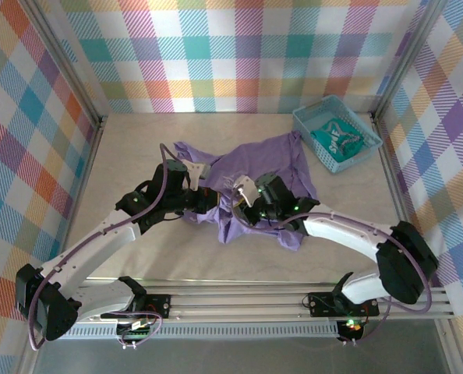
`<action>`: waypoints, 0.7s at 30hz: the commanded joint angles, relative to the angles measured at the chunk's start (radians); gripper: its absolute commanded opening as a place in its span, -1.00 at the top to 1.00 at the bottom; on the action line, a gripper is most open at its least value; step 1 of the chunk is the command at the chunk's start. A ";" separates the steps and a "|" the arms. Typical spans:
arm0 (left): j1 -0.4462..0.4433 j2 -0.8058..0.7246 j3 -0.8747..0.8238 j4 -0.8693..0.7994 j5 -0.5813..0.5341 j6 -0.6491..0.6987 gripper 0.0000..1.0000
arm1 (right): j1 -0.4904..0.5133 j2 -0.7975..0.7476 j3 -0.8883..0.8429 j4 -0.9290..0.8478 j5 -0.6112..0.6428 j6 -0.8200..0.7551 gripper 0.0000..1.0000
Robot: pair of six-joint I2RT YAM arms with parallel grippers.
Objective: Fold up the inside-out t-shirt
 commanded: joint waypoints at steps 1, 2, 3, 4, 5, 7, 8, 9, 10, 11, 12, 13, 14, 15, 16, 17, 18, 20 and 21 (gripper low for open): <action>0.008 -0.017 0.034 -0.016 -0.128 0.024 1.00 | -0.021 -0.060 -0.009 -0.010 -0.238 0.007 0.88; 0.008 -0.020 0.034 -0.017 -0.174 0.025 1.00 | -0.024 -0.063 -0.009 -0.012 -0.271 0.007 0.91; 0.009 -0.022 0.035 -0.019 -0.212 0.028 1.00 | -0.027 -0.063 -0.009 -0.012 -0.296 0.012 0.95; 0.008 -0.024 0.038 -0.022 -0.252 0.034 1.00 | -0.033 -0.063 -0.011 -0.005 -0.328 0.018 0.98; 0.008 -0.026 0.041 -0.026 -0.289 0.039 1.00 | -0.042 -0.062 -0.014 0.009 -0.365 0.028 1.00; 0.008 -0.020 0.050 -0.032 -0.351 0.051 1.00 | -0.056 -0.057 -0.012 0.036 -0.415 0.050 1.00; 0.008 -0.013 0.053 -0.036 -0.372 0.056 1.00 | -0.061 -0.053 -0.007 0.047 -0.437 0.057 1.00; 0.008 -0.006 0.058 -0.038 -0.386 0.060 1.00 | -0.064 -0.048 -0.001 0.051 -0.451 0.060 1.00; 0.008 0.003 0.060 -0.035 -0.395 0.061 1.00 | -0.066 -0.044 0.008 0.056 -0.465 0.063 1.00; 0.008 0.011 0.063 -0.031 -0.403 0.062 1.00 | -0.069 -0.038 0.016 0.059 -0.478 0.066 1.00; 0.008 0.018 0.060 -0.023 -0.407 0.060 1.00 | -0.071 -0.031 0.024 0.062 -0.480 0.070 1.00; 0.008 0.026 0.058 -0.017 -0.412 0.058 1.00 | -0.074 -0.021 0.034 0.060 -0.481 0.076 1.00; 0.009 0.033 0.055 -0.010 -0.415 0.057 1.00 | -0.077 -0.011 0.043 0.060 -0.482 0.085 1.00; 0.008 0.037 0.052 -0.003 -0.420 0.056 0.96 | -0.083 -0.002 0.048 0.067 -0.486 0.101 1.00; 0.008 0.043 0.052 0.000 -0.431 0.057 0.87 | -0.089 0.010 0.053 0.084 -0.497 0.125 1.00; 0.008 0.049 0.051 -0.001 -0.445 0.062 0.79 | -0.097 0.023 0.059 0.104 -0.513 0.160 1.00; 0.008 0.052 0.052 -0.006 -0.458 0.064 0.72 | -0.102 0.034 0.063 0.120 -0.530 0.190 1.00; 0.008 0.044 0.052 -0.027 -0.511 0.068 0.52 | -0.108 0.052 0.071 0.157 -0.574 0.252 1.00; 0.008 0.034 0.048 -0.037 -0.536 0.067 0.43 | -0.110 0.058 0.072 0.166 -0.587 0.274 1.00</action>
